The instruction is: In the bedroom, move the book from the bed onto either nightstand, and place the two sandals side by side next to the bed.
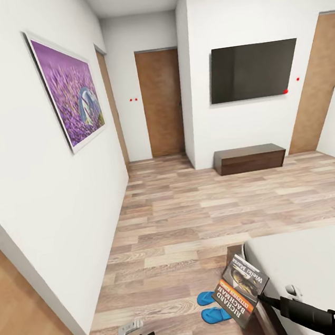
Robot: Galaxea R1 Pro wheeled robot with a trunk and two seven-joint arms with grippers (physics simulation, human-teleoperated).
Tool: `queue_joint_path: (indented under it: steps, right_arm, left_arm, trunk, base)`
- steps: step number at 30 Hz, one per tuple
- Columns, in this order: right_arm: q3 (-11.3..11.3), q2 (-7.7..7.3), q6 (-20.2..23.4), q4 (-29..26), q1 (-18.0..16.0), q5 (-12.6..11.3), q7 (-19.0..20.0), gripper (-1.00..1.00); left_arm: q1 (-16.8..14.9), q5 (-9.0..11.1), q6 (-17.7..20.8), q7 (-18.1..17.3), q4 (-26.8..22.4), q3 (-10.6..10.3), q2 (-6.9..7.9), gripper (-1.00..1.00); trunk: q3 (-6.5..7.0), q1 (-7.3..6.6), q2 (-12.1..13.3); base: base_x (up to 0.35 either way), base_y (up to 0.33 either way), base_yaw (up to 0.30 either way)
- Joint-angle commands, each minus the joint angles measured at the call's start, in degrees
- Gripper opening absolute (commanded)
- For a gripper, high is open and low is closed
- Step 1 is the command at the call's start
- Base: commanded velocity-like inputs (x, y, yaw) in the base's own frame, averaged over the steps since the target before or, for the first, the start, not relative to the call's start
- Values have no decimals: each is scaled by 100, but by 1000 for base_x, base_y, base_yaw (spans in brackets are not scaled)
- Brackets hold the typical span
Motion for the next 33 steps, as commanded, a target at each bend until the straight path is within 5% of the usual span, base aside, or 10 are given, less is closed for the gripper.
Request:
queue_joint_path:
  steps: [1, 23, 25, 29, 33]
  right_arm:
    - [43, -2, 47, -2, -6, -58, 17, -100]
    - [43, -2, 86, 1, -2, -58, 4, -100]
    - [43, -2, 71, 4, -1, -58, -73, -100]
    - [41, -2, 46, 7, -4, -58, -1290, -100]
    - [36, -2, 41, 16, -3, -58, -1628, -100]
  left_arm:
    - [-7, 59, -2, -27, 11, -10, 3, 100]
    - [-7, 39, -7, 19, 3, -11, 6, 100]
    - [-7, 35, -7, 152, 3, -15, 4, 100]
    - [-7, 5, -7, 1254, -1, -29, -103, 100]
    - [-7, 0, -7, 1613, -4, -34, -182, 100]
  trunk:
    - [-13, 4, -13]
    - [-40, 4, -13]
    - [-51, 4, -13]
    - [-74, 4, -13]
    - [-98, 4, -13]
  base:
    - [0, 0, 184]
    - [0, 0, 272]
    - [0, 0, 236]
    - [0, 0, 219]
    - [0, 0, 212]
